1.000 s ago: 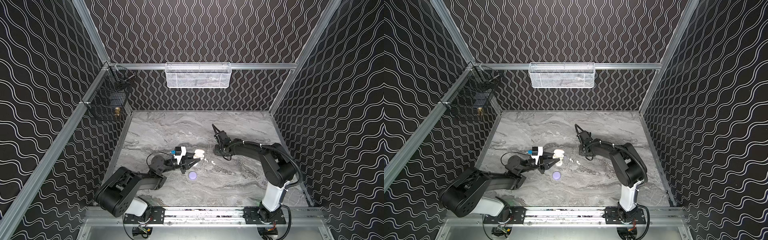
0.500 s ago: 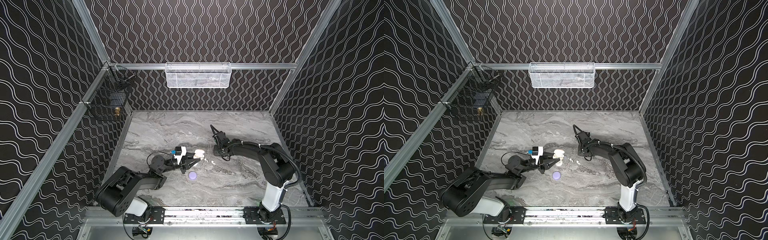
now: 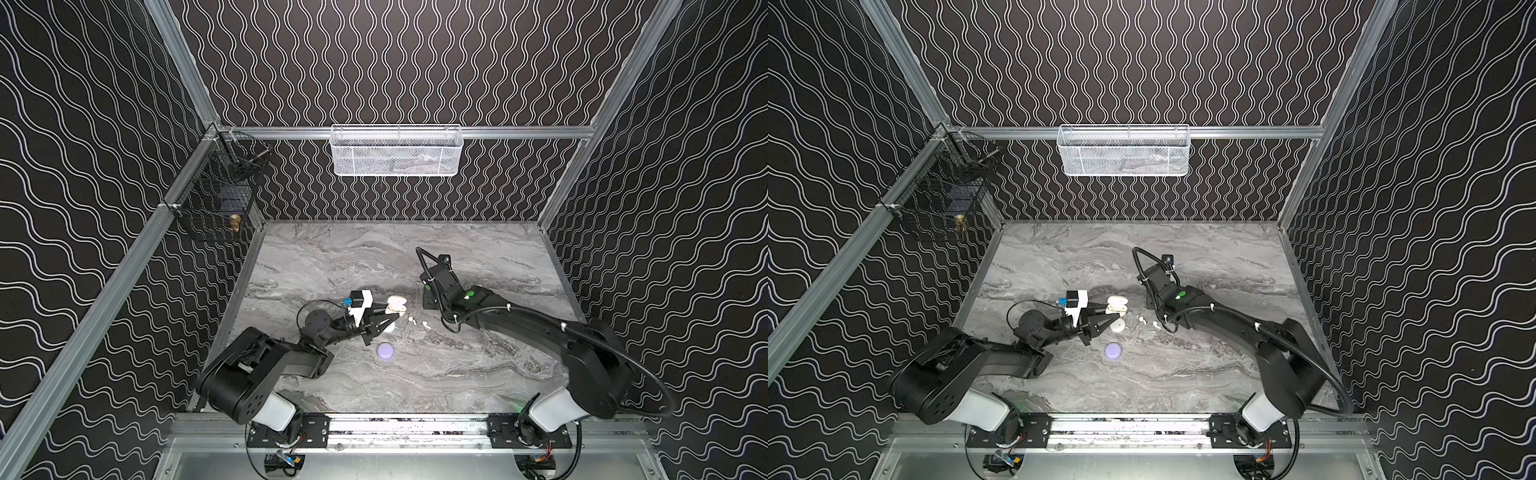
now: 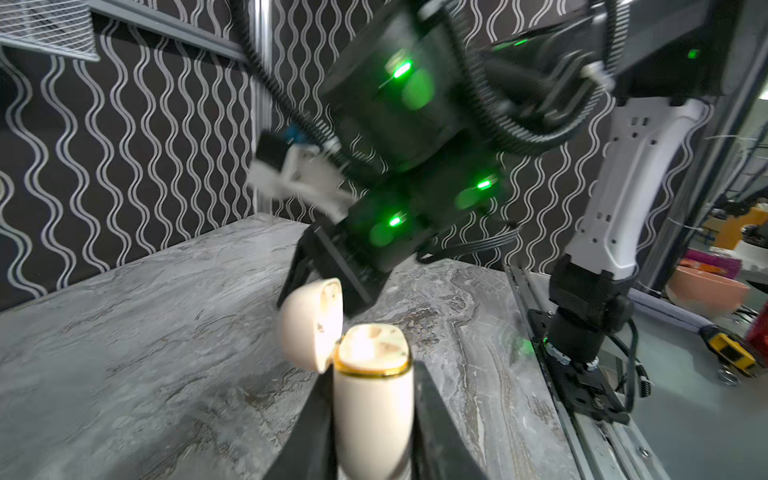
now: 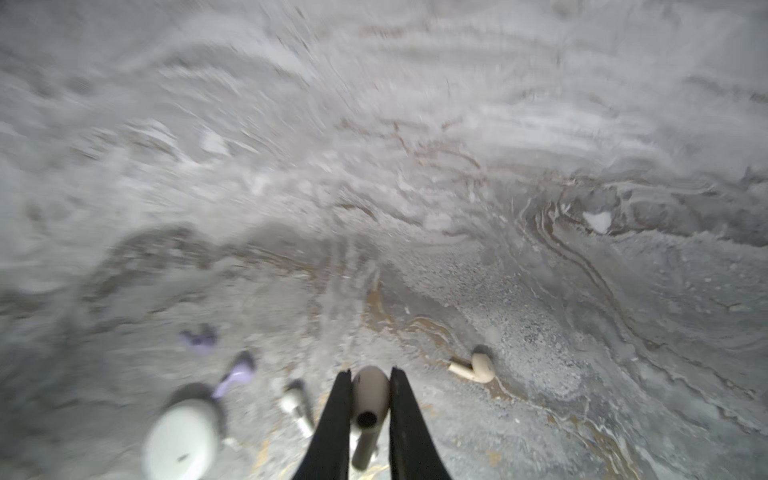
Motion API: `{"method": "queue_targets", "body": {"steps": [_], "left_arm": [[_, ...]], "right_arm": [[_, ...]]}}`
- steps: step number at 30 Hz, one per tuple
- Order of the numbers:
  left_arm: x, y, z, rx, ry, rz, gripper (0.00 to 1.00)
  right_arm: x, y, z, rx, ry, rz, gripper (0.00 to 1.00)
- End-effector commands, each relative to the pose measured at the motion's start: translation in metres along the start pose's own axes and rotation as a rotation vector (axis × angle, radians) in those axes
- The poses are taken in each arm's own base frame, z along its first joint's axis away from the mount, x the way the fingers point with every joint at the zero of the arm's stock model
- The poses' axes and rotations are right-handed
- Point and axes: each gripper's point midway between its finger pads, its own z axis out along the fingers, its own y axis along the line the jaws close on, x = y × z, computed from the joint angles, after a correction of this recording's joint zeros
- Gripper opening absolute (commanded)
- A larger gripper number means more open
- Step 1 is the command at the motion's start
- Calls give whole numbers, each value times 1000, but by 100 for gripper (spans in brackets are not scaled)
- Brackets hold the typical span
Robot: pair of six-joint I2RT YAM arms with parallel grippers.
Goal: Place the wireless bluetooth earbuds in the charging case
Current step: 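Lift the white earbud and carry it over the open case in the left gripper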
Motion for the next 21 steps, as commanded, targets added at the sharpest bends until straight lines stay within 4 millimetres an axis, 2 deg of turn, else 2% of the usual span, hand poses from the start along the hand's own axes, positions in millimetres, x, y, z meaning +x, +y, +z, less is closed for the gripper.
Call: {"method": "queue_targets", "body": {"steps": [1, 8, 12, 17, 21], "left_arm": [[-5, 10, -2, -51, -28, -14, 0], [1, 24, -8, -145, -7, -22, 0], [4, 31, -11, -201, 28, -17, 0], [-2, 29, -14, -215, 34, 18, 0], [-6, 27, -14, -209, 31, 23, 0]], "right_arm": [[-17, 2, -33, 15, -116, 37, 13], [-39, 38, -104, -192, -276, 90, 12], [-46, 61, -131, -298, -331, 105, 12], [-47, 94, -148, -378, -385, 93, 12], [-47, 114, -147, -398, -415, 66, 12]]}}
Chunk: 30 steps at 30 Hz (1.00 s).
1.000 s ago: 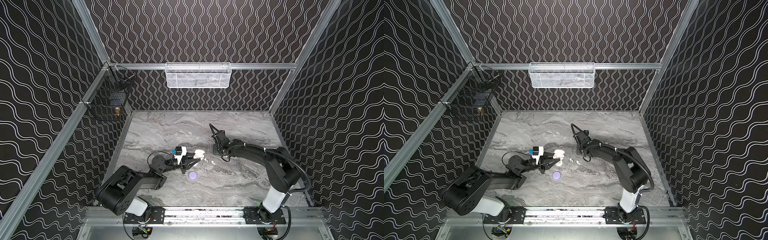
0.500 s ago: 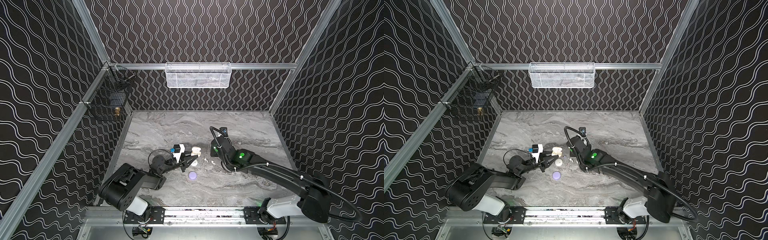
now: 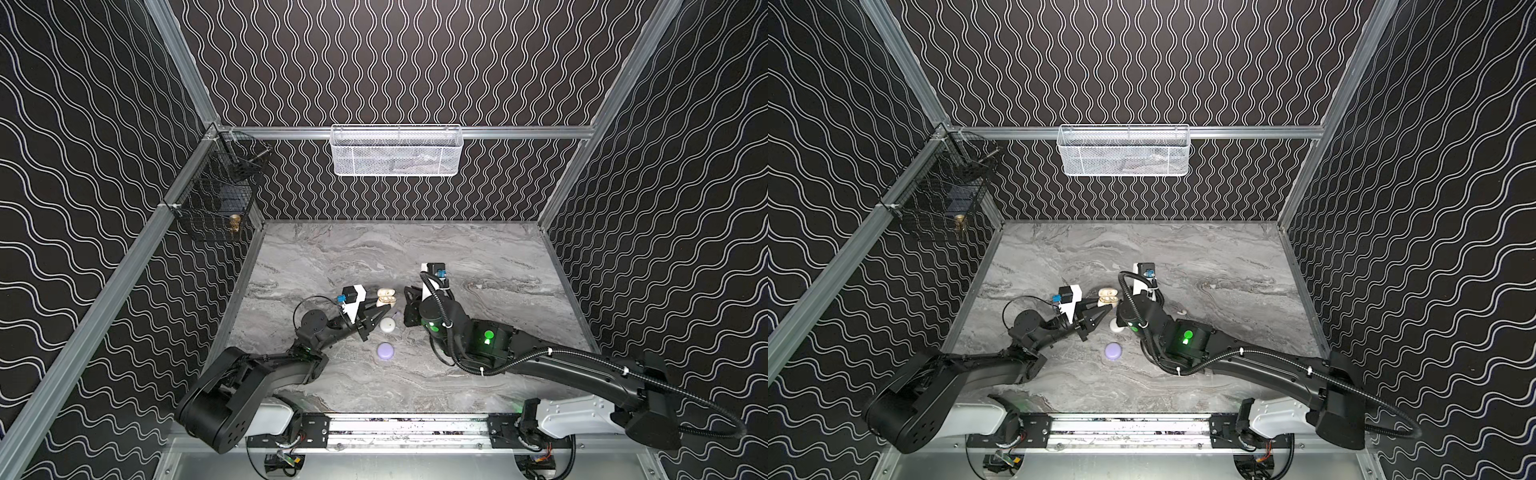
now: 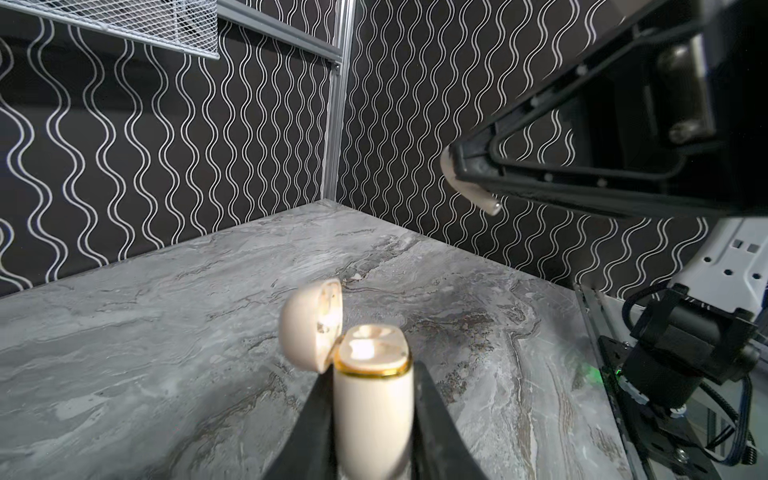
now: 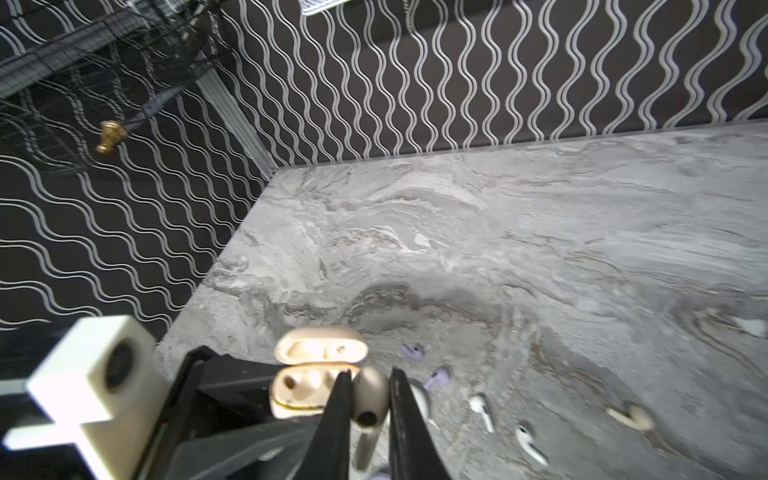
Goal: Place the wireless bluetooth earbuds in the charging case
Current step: 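Lift the white earbud and carry it over the open case in the left gripper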
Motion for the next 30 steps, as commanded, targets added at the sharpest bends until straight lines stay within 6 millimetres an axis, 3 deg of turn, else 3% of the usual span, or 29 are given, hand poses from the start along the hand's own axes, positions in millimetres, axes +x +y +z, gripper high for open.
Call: {"method": "queue_targets", "body": {"steps": [1, 22, 30], "left_arm": [[-2, 0, 0, -1, 2, 18, 0], [-10, -1, -4, -13, -22, 33, 0], [-13, -3, -5, -12, -29, 41, 0]], "right_arm": [[-16, 17, 4, -25, -88, 12, 12], [11, 35, 28, -119, -134, -31, 11], [17, 42, 28, -169, -133, -32, 11]]}}
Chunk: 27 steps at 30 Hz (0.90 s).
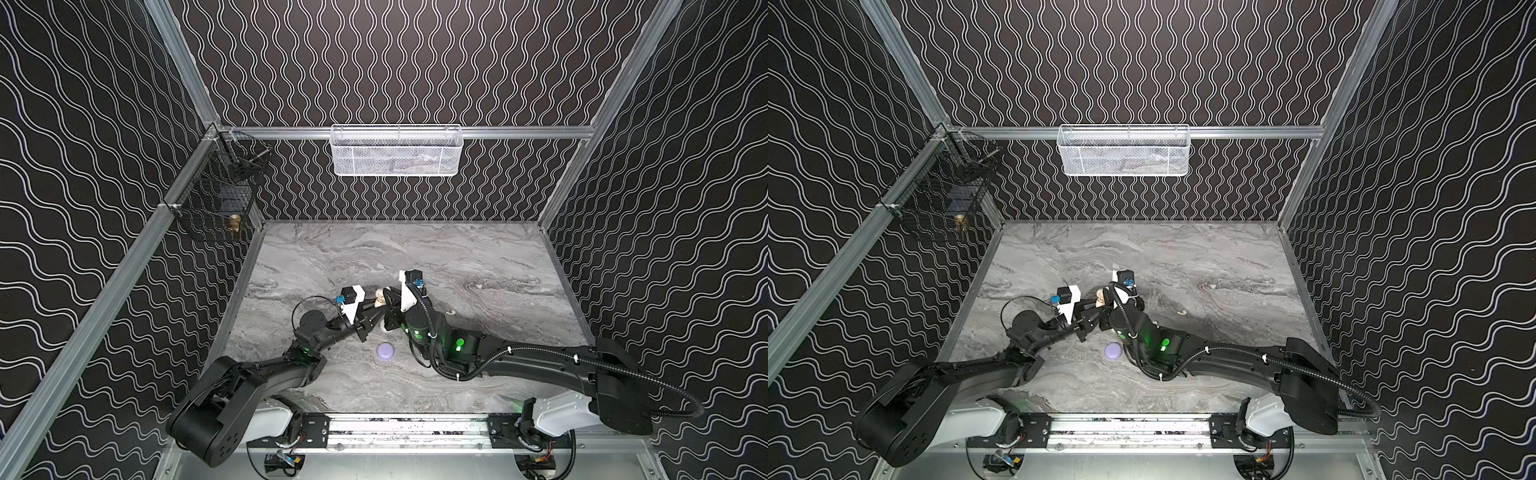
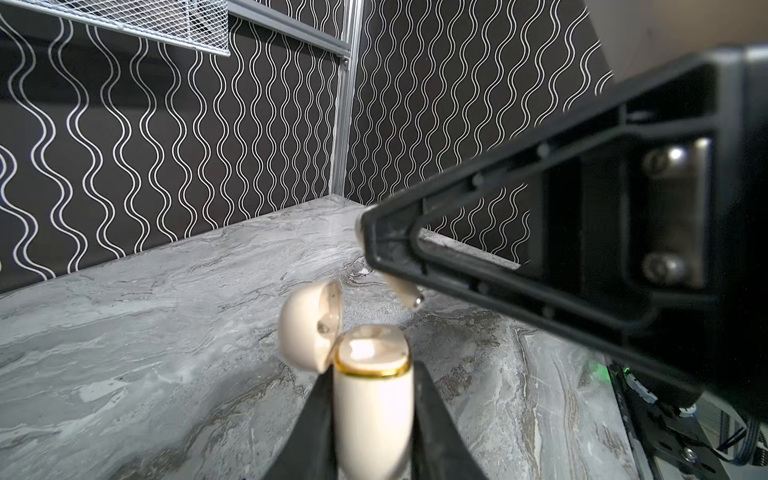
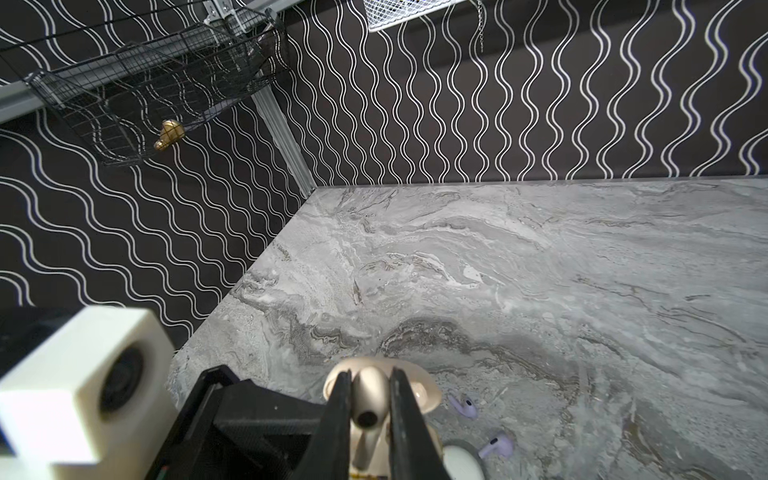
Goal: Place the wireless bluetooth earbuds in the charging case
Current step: 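Lift the white earbud and carry it over the open case in the left gripper, then lower the earbud stem-first into the case slot with the right gripper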
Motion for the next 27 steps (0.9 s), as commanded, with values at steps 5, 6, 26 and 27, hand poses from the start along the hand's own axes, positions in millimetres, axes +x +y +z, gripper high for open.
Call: {"method": "queue_targets", "body": {"steps": [5, 6, 26, 27], "left_arm": [[-10, -2, -1, 7, -35, 33, 0], [-11, -2, -1, 8, -35, 33, 0], [-15, -7, -2, 27, -55, 34, 0], [-16, -7, -2, 25, -56, 37, 0]], "right_arm": [[-3, 12, -6, -77, -48, 12, 10], [-3, 12, -7, -83, -56, 11, 10], [-16, 2, -7, -9, -194, -15, 9], [-16, 1, -5, -3, -199, -17, 9]]}}
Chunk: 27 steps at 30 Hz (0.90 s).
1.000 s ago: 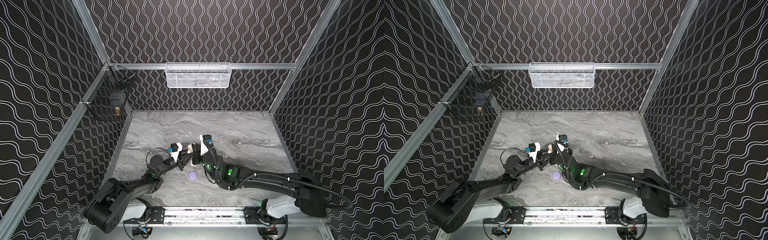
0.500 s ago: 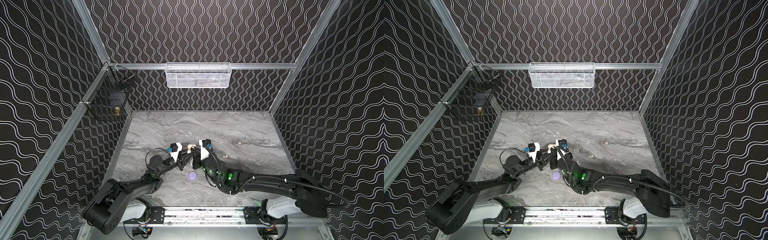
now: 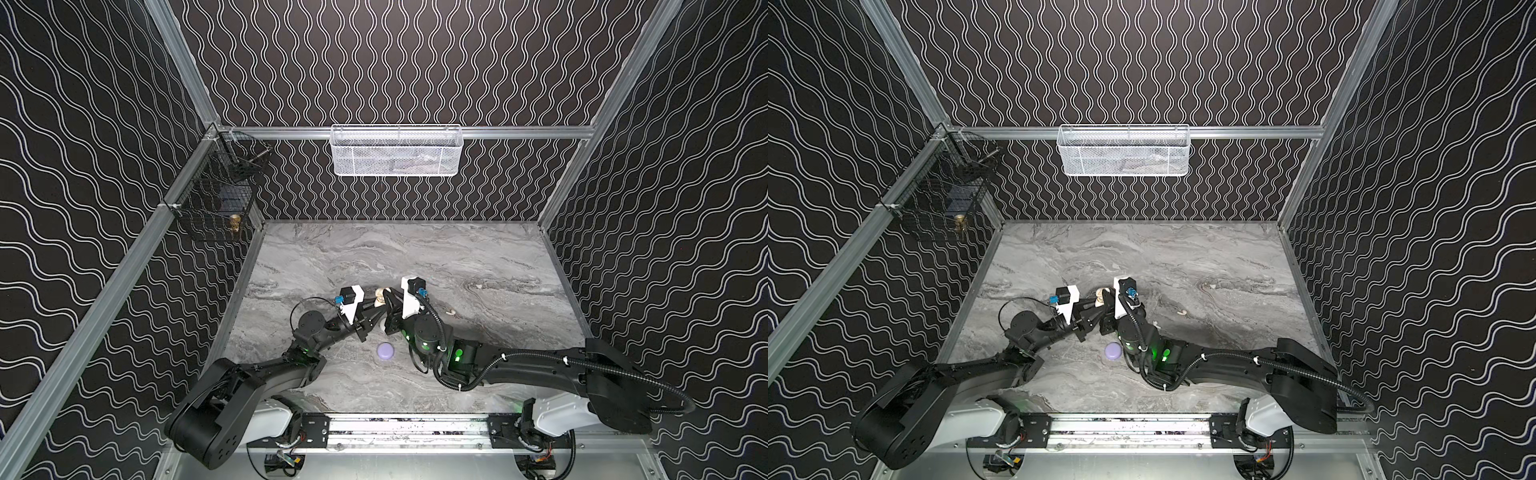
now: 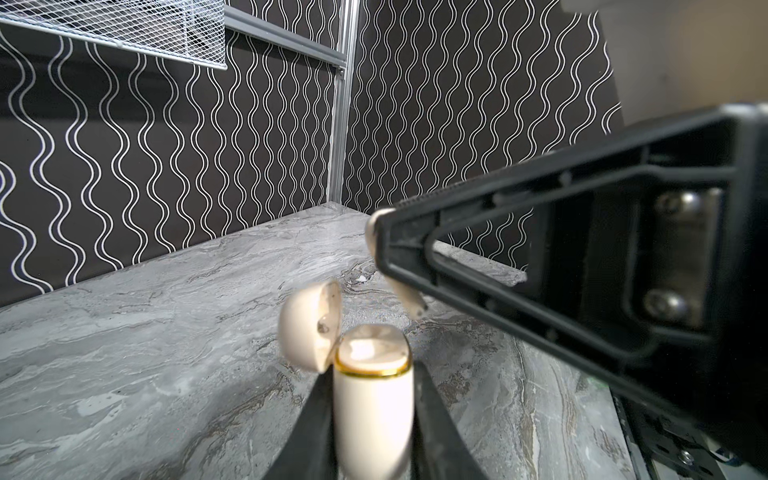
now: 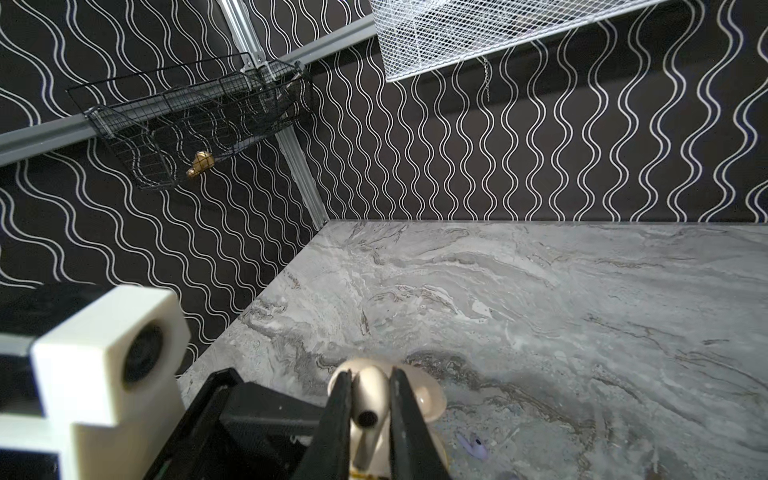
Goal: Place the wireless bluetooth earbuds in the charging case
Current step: 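Lower the earbud stem-first into the case slot with the right gripper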
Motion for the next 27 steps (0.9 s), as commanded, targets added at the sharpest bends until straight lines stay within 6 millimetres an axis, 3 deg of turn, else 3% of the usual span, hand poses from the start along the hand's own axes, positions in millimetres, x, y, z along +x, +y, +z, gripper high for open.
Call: {"method": "queue_targets", "body": {"steps": [1, 27], "left_arm": [[-11, -3, -1, 10, -38, 31, 0], [-12, -5, -3, 13, -50, 35, 0]], "right_arm": [[-12, -1, 3, 27, -66, 14, 9], [13, 7, -6, -33, -37, 20, 7]]}}
